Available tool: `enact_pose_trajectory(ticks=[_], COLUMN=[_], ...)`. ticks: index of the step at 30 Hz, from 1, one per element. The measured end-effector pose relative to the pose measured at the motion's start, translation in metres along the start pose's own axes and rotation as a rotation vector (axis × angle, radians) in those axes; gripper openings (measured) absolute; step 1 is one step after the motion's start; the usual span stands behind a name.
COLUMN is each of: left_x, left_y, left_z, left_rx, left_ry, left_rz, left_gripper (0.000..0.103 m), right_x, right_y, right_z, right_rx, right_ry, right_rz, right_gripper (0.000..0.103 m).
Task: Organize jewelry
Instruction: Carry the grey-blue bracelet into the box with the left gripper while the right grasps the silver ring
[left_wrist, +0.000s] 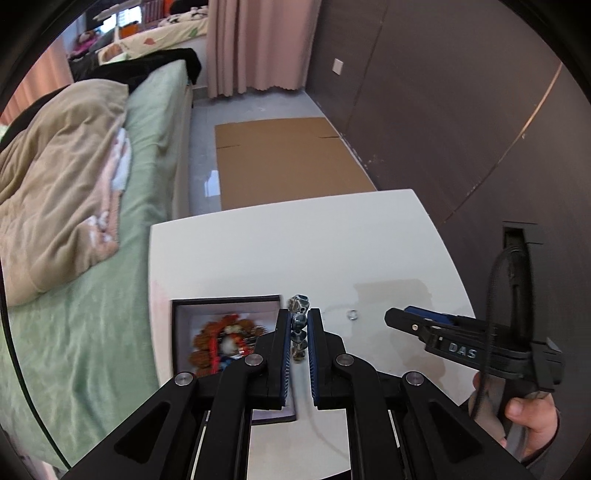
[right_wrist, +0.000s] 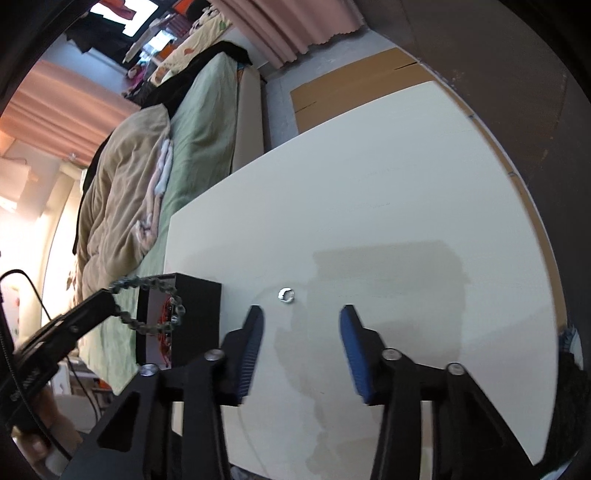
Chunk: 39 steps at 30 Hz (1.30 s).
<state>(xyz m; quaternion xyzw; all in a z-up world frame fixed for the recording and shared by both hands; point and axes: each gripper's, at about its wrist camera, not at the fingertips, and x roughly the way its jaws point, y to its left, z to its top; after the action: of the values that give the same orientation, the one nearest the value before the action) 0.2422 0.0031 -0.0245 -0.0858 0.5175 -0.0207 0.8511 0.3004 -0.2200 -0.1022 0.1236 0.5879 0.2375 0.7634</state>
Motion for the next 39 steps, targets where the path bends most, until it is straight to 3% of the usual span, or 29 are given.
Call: enact_pose_trajectory(ticks=[11,14,19,21,32,33,34,35,37,39], left_x=[-0.019,-0.019,-0.018,-0.016,-0.005,-0.004,-0.003,-0.002,-0.006,-0.014], left_y=[0.043,0.051,0.06,0.06,0.055,0.057,0.058,0.058,0.061,0.062], left_z=[-0.008,-0.009,-0.012,-0.013,-0.009,-0.009,-0.008,-0.009,-0.01,-0.01], left_rx=[-0.052,-0.061,-0.072,-0.072,-0.076,-0.083,-0.09,-0.097,-0.111,-0.114], left_ry=[-0.019,-0.018,-0.011,-0.008,0.026,0.035,0.044,0.05,0.032,0.006], left_rz=[0.022,0.02,0.019,0.017,-0.032,-0.026,-0.002,0.024,0.04,0.056], left_gripper=[0.009,0.009,0.009,0.009,0.01,0.011,0.022,0.042,0.066,0.073], right_x=[0.044,0.056,0.058,0.058,0.039,0.034,0.031,0.029,0.021,0.013], right_y=[0.034,0.039,0.052,0.055,0.051,0.051,0.053,0.054,0.057,0.062], right_z=[0.004,0.002,0.0,-0.001,0.002,0.002,0.003,0.003,0.003,0.003], right_rx=[-0.074,-0.102,-0.174,-0.19,-0.172,-0.169,-0.167,-0.166,-0.172,-0.18], right_ry=[0.033,0.044,0.022,0.015,-0.026,-0.035,-0.043,-0.05,-0.069,-0.088], right_rz=[-0.129,-0.202,-0.285,-0.315,-0.264,-0.254,-0.243,-0.23,-0.207,-0.17], right_gripper=[0.033,0.024,0.021,0.013,0.011,0.011,0.011,0.011,0.011,0.011])
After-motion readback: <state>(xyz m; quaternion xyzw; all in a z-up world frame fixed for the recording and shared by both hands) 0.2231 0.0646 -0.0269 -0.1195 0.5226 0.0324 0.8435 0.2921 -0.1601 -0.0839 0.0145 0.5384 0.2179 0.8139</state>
